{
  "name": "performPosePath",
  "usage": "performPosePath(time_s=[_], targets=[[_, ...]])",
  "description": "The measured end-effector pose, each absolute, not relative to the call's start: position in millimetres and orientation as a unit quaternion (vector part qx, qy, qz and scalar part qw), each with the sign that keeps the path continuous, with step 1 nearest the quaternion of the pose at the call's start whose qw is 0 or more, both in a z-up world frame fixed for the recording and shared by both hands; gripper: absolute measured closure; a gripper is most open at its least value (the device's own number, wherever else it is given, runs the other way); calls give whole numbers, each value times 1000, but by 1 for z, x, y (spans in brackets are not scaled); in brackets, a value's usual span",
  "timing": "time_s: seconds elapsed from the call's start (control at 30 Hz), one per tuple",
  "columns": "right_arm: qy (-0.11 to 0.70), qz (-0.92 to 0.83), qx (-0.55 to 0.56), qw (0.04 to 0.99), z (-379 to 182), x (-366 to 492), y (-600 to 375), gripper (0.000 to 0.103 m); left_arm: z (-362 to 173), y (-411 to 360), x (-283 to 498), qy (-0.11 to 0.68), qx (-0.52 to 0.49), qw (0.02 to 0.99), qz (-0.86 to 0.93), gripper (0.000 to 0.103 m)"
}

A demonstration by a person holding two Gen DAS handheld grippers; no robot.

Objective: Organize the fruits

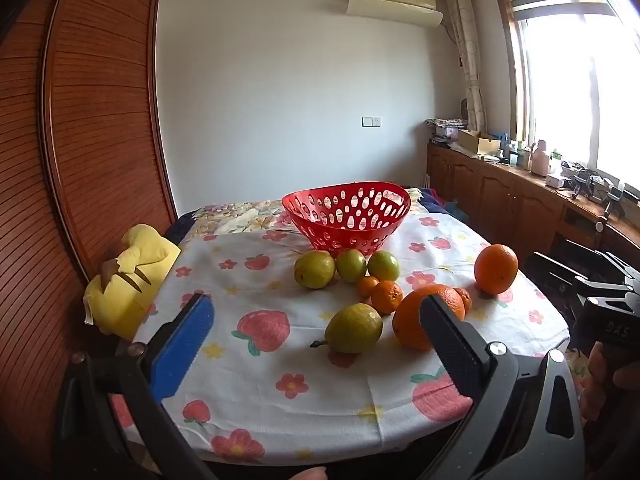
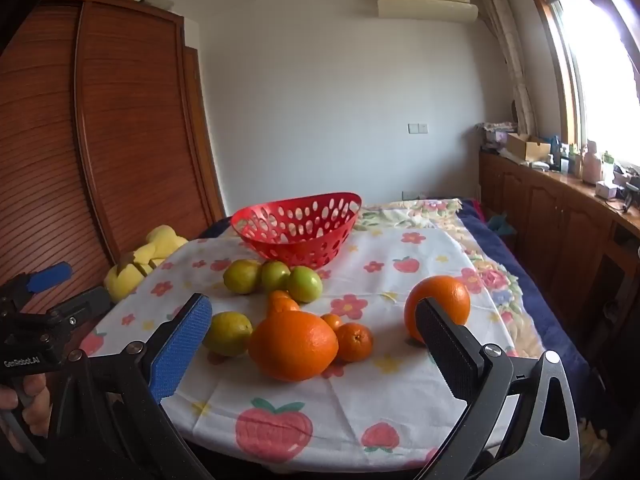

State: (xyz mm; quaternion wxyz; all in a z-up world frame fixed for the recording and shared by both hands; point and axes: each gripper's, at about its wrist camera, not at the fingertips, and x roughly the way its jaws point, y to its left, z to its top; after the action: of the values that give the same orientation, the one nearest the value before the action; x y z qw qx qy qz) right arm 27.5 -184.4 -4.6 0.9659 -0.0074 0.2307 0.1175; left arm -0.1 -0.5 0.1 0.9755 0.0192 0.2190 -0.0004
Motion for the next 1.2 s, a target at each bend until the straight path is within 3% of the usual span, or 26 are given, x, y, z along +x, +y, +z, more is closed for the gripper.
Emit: performPosePath(time_s=[1.2], targets=[[226, 118, -8, 967, -1, 25, -182, 0, 9, -3, -3, 218, 14, 976, -5, 0]])
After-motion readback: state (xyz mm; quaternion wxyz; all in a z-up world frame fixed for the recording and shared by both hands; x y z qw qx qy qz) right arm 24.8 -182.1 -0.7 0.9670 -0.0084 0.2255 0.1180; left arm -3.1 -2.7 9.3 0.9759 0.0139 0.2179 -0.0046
